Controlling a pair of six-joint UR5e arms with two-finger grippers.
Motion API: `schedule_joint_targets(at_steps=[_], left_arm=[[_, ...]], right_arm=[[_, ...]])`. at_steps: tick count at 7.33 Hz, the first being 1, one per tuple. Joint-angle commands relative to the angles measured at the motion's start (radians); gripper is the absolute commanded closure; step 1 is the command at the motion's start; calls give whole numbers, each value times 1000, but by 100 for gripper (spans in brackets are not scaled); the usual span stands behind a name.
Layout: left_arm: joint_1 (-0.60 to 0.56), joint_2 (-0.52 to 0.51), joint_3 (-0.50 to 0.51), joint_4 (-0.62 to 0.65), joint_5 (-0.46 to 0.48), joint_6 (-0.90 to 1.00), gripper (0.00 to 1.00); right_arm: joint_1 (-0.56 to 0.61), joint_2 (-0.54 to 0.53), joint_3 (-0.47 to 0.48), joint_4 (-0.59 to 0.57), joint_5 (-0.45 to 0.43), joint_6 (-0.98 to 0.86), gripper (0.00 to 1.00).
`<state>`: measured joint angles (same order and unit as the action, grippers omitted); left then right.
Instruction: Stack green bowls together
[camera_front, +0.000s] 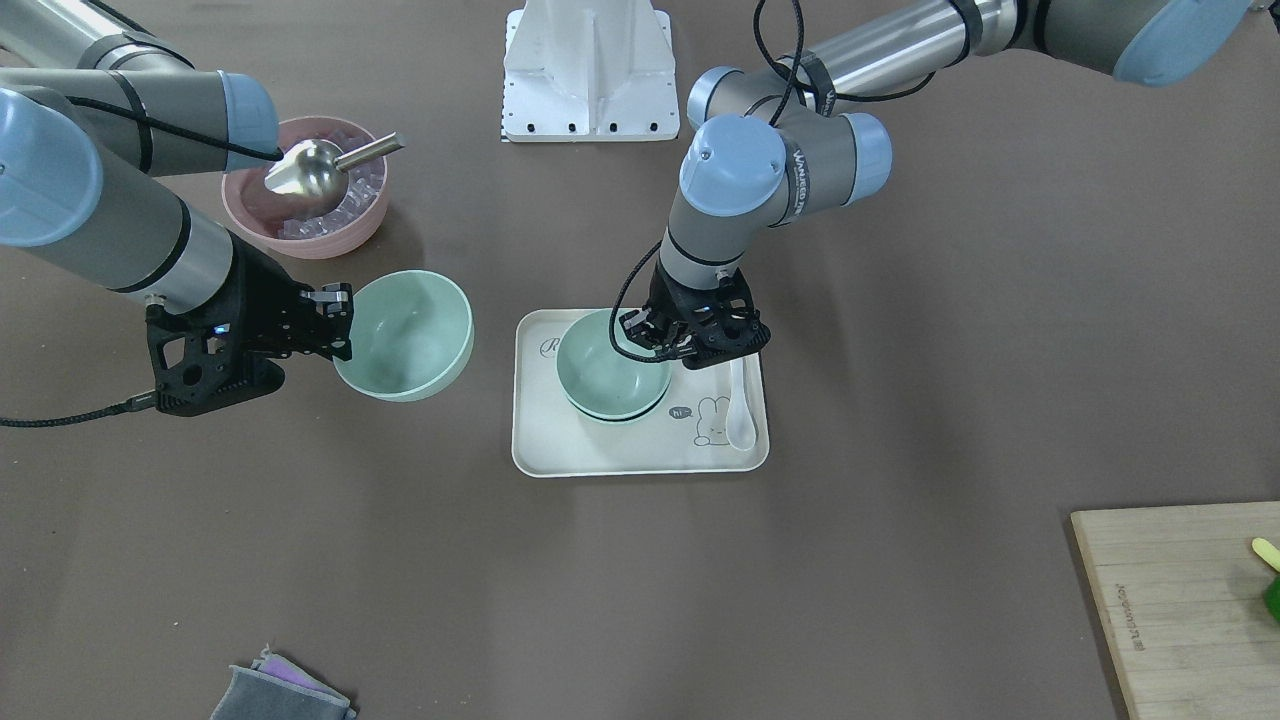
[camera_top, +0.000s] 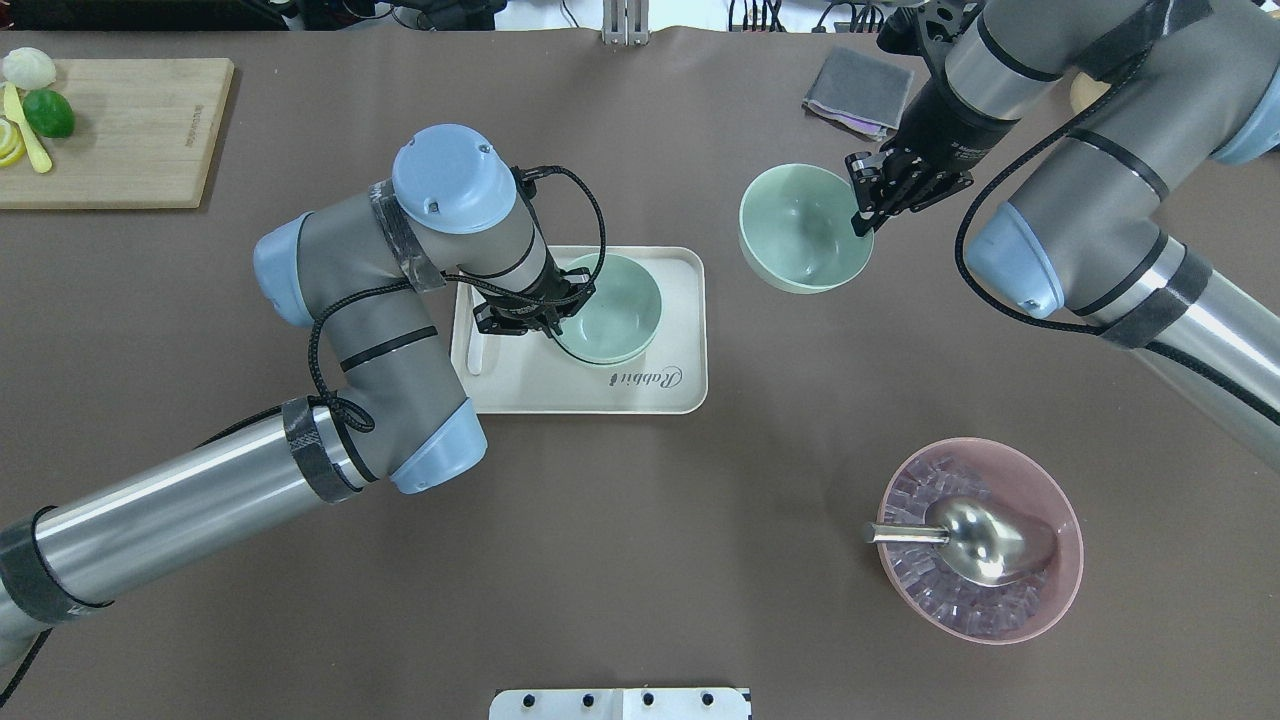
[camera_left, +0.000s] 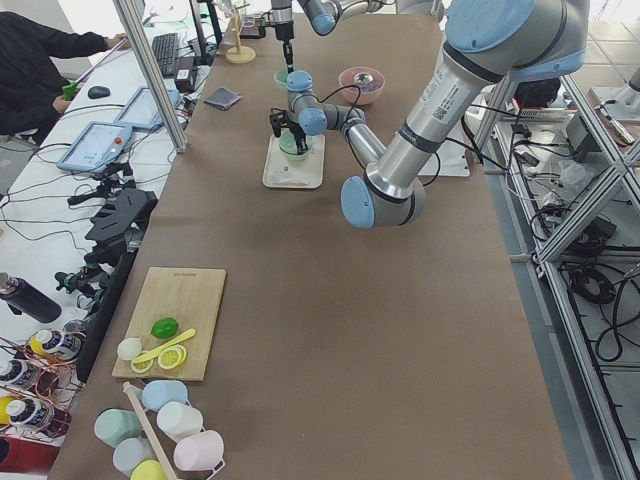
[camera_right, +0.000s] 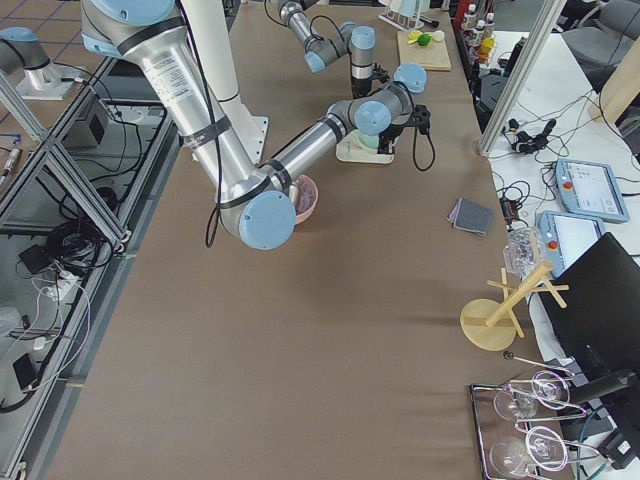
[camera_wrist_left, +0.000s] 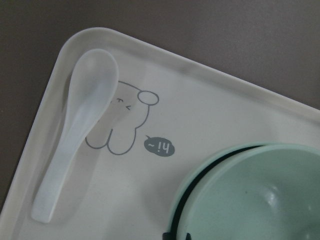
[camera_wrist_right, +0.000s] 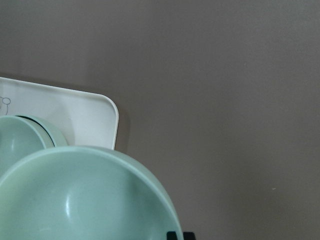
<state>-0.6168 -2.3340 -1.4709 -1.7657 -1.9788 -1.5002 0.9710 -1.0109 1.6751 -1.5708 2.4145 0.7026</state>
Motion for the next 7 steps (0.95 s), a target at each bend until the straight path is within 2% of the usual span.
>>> schedule_joint_targets(at_steps=[1,4,7], left_arm=[[-1,1,4,-12,0,-2,100],[-1,-1,6,-15,0,-3,100],[-1,1,44,-81,0,-6,100]], right_arm=[[0,0,0,0,0,-2,100],[0,0,0,0,0,0,100],[0,0,0,0,0,0,100]])
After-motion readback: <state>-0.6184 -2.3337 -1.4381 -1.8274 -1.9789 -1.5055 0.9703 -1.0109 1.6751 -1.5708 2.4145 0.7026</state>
